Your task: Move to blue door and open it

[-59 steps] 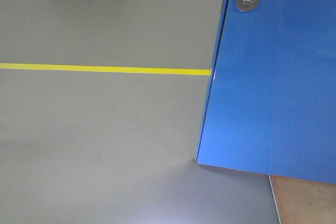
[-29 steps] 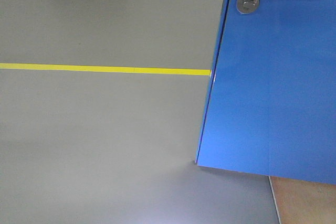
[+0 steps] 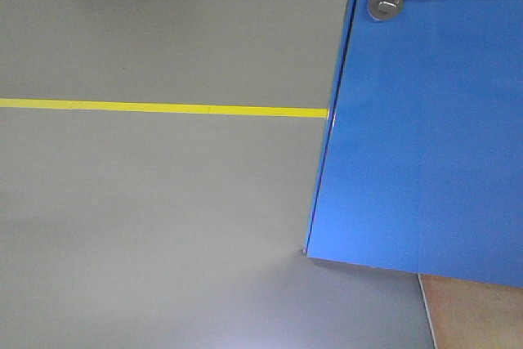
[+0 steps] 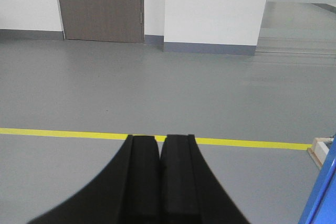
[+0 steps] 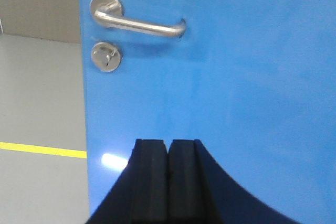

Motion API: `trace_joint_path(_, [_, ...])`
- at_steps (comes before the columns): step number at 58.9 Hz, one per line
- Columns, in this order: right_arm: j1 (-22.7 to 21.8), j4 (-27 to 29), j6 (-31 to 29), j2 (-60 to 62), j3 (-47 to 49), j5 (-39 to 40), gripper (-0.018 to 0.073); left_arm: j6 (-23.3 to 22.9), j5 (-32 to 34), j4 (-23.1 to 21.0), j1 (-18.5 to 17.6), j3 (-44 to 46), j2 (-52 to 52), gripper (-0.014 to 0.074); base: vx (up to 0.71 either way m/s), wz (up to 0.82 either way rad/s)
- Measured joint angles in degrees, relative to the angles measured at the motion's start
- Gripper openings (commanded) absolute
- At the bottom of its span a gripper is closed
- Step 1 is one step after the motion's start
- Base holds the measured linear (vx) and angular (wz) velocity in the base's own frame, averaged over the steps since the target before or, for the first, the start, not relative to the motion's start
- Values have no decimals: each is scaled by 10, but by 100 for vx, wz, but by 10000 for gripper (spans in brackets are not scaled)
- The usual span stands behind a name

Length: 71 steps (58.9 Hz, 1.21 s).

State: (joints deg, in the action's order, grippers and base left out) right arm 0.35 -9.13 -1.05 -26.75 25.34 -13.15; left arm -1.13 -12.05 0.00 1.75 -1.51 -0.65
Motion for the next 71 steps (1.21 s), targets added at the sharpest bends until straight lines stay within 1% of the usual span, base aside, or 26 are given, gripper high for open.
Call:
trace_joint_path(8, [0, 1, 7, 109, -114, 2, -1, 0, 0, 0, 0, 0, 0, 73, 0, 0])
trace_joint_path(17, [0, 20, 30, 216, -229, 11, -1, 0, 0, 0, 0, 0, 0, 73, 0, 0])
trace_joint_path(21, [0, 31, 32, 256, -262, 20, -1, 0, 0, 0, 0, 0, 0, 73, 0, 0])
trace_joint_path(27, [0, 45, 32, 272, -269, 21, -1, 0, 1, 0, 0, 0, 0, 73, 0, 0])
trace_joint_path(39, [0, 45, 32, 274, -269, 34, -1, 0, 0, 0, 0, 0, 0, 73, 0, 0])
trace_joint_path(53, [0, 53, 1, 274, -269, 34, -1, 0, 0, 0, 0, 0, 0, 73, 0, 0])
trace_joint_path(71, [0, 61, -2, 274, -269, 33, -1, 0, 0, 0, 0, 0, 0, 73, 0, 0])
